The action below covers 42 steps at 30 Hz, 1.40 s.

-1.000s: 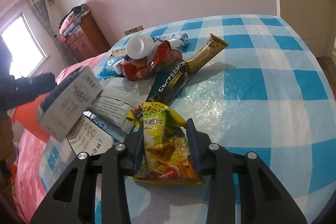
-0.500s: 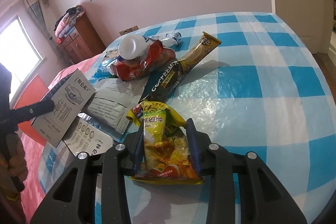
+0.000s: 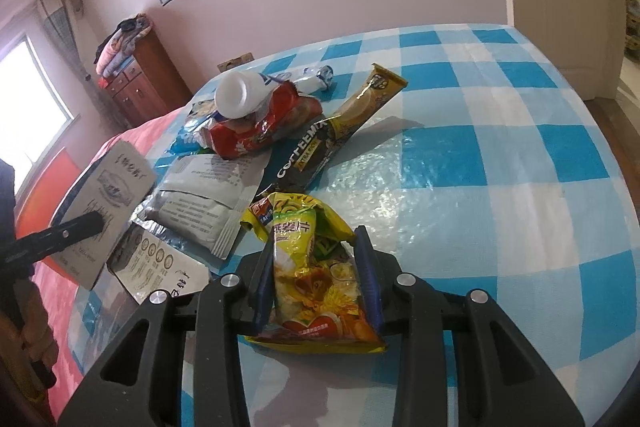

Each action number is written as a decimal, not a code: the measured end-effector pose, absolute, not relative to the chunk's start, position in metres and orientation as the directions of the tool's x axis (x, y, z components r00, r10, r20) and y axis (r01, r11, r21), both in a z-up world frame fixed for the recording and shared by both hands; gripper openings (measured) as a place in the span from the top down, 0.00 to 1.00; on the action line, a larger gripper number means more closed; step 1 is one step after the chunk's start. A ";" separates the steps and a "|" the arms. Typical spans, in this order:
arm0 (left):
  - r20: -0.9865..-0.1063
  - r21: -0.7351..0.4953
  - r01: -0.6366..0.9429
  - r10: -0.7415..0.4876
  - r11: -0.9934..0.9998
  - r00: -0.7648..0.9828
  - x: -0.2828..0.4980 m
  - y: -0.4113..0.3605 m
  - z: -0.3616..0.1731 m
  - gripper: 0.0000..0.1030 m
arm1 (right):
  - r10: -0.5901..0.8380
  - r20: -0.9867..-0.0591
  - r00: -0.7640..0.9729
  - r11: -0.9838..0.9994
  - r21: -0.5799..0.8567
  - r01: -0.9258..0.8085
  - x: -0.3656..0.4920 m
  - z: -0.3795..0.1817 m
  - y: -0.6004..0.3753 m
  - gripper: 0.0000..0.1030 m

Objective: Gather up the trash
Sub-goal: 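Grasp the blue milk carton with the left gripper while the right holds the chip bag, then carry the blue carton and yellow chip bag over the orange bucket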

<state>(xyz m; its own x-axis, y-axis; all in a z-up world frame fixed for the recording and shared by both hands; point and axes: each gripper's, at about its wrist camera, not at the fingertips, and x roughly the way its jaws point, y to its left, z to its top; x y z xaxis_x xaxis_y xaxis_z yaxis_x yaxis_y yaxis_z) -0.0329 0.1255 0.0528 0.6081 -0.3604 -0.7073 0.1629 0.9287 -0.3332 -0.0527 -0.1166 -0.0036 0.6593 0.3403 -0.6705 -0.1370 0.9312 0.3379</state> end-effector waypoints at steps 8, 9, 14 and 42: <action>-0.650 -0.351 0.187 -0.383 0.917 0.656 -0.057 0.143 0.074 0.67 | 0.352 -0.664 0.660 0.914 0.395 -0.091 -0.060 0.002 -0.117 0.65; -0.638 -0.355 0.191 -0.387 0.915 0.665 -0.060 0.146 0.079 0.67 | 0.360 -0.657 0.662 0.908 0.409 -0.087 -0.062 0.006 -0.117 0.66; -0.583 -0.378 0.209 -0.408 0.902 0.702 -0.071 0.161 0.099 0.67 | 0.388 -0.623 0.679 0.887 0.453 -0.092 -0.065 0.033 -0.112 0.66; -0.409 -0.399 -0.149 -0.030 0.905 0.912 -0.138 0.345 0.182 0.66 | 0.785 -0.455 0.421 0.613 0.471 -0.634 -0.026 0.203 0.193 0.66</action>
